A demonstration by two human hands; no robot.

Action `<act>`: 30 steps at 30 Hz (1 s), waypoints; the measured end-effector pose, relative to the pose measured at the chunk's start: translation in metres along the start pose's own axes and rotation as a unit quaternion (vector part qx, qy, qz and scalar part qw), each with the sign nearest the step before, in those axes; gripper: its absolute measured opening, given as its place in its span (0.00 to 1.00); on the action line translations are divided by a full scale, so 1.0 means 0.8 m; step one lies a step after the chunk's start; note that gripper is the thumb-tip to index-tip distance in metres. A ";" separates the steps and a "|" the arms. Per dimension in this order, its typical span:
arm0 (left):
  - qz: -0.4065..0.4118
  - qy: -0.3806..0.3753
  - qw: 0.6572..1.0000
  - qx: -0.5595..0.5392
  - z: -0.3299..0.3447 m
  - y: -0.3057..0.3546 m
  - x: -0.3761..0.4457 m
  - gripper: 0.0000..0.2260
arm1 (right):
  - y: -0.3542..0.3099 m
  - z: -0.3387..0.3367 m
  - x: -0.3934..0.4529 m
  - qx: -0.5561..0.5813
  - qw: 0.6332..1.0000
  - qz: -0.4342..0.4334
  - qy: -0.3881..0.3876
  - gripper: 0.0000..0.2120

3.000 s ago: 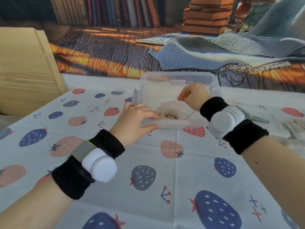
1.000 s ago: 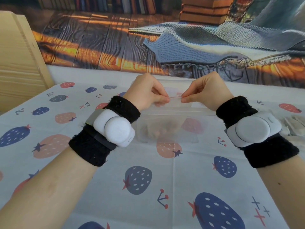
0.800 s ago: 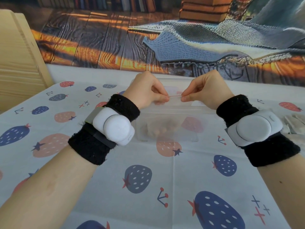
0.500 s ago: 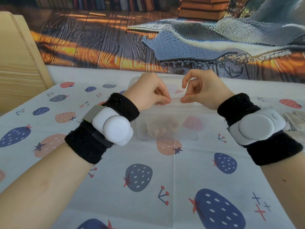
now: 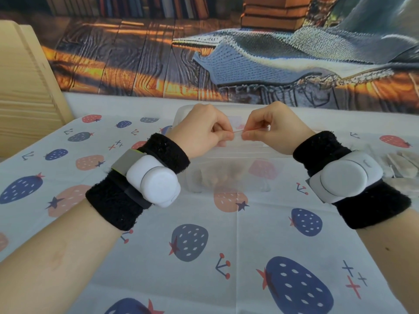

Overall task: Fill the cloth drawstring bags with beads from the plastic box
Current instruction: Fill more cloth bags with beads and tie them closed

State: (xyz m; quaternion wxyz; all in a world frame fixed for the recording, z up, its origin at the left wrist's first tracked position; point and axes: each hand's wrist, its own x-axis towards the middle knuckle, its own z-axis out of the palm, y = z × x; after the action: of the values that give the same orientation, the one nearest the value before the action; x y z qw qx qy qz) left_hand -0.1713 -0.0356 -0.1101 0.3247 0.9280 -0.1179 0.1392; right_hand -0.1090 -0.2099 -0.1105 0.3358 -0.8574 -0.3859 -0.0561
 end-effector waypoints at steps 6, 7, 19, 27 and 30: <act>-0.004 0.002 1.000 -0.019 -0.002 0.001 -0.002 0.02 | 0.001 0.001 0.000 -0.026 1.000 -0.007 0.014 0.04; -0.005 0.000 1.000 -0.018 -0.002 0.000 -0.001 0.02 | 0.002 0.001 0.001 -0.026 0.999 -0.007 0.023 0.04; -0.049 0.047 0.996 -0.055 -0.002 -0.006 0.001 0.02 | 0.005 -0.002 0.008 0.038 0.999 -0.007 0.023 0.01; -0.018 0.064 0.993 -0.093 -0.001 -0.008 0.001 0.05 | 0.007 -0.003 0.004 0.000 0.998 -0.027 0.062 0.07; -0.015 0.120 0.987 -0.107 0.000 -0.006 -0.001 0.04 | 0.008 -0.001 0.003 0.023 0.992 -0.005 0.121 0.04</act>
State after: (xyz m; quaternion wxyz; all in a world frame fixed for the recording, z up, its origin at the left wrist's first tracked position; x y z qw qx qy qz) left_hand -0.1706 -0.0318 -0.1133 0.4359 0.8662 -0.0788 0.2312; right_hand -0.1024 -0.2116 -0.1125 0.3997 -0.8344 -0.3477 -0.1518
